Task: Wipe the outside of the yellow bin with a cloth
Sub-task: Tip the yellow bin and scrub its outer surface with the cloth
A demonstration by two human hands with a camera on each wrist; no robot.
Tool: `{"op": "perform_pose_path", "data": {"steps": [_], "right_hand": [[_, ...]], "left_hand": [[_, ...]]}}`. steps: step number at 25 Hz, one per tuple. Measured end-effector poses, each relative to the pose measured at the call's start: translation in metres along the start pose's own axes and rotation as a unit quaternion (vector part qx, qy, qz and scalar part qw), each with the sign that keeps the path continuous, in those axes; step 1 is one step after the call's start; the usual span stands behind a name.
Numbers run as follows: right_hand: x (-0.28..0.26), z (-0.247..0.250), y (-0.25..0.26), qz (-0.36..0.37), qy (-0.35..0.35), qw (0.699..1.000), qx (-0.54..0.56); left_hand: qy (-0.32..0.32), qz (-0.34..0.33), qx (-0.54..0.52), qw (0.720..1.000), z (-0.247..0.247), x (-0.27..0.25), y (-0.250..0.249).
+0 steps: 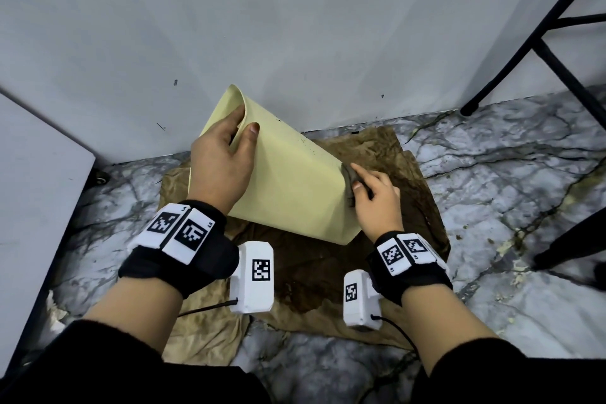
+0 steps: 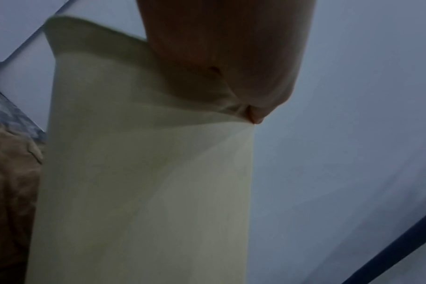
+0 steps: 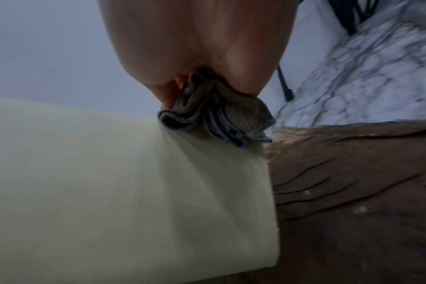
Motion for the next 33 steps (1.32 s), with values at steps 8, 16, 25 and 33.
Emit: {"op": "perform_pose_path", "data": {"steps": [8,16,25,33], "right_hand": [[0.006,0.001,0.015,-0.016,0.019,1.000,-0.008],[-0.003,-0.044,0.103,0.183,0.064,0.981,0.018],[-0.003,-0.025,0.053,0.112,0.040,0.993,-0.012],[0.000,-0.002,0.008,0.001,0.020,1.000,-0.019]], "left_hand": [[-0.012,0.005,0.004,1.000,0.000,0.004,0.002],[-0.022,-0.017,0.023,0.999,-0.005,0.002,0.002],[-0.012,0.017,0.004,1.000,0.000,0.000,0.004],[0.008,0.024,-0.002,1.000,0.003,0.000,0.005]]}}
Point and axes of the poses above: each hand's wrist, its own x-axis towards the middle knuckle, its own z-axis out of the back of the hand, y = z × x, the point moved 1 cm from there along x, towards the middle knuckle, and after that the axes turned 9 degrees about x, right-handed, at the moved point
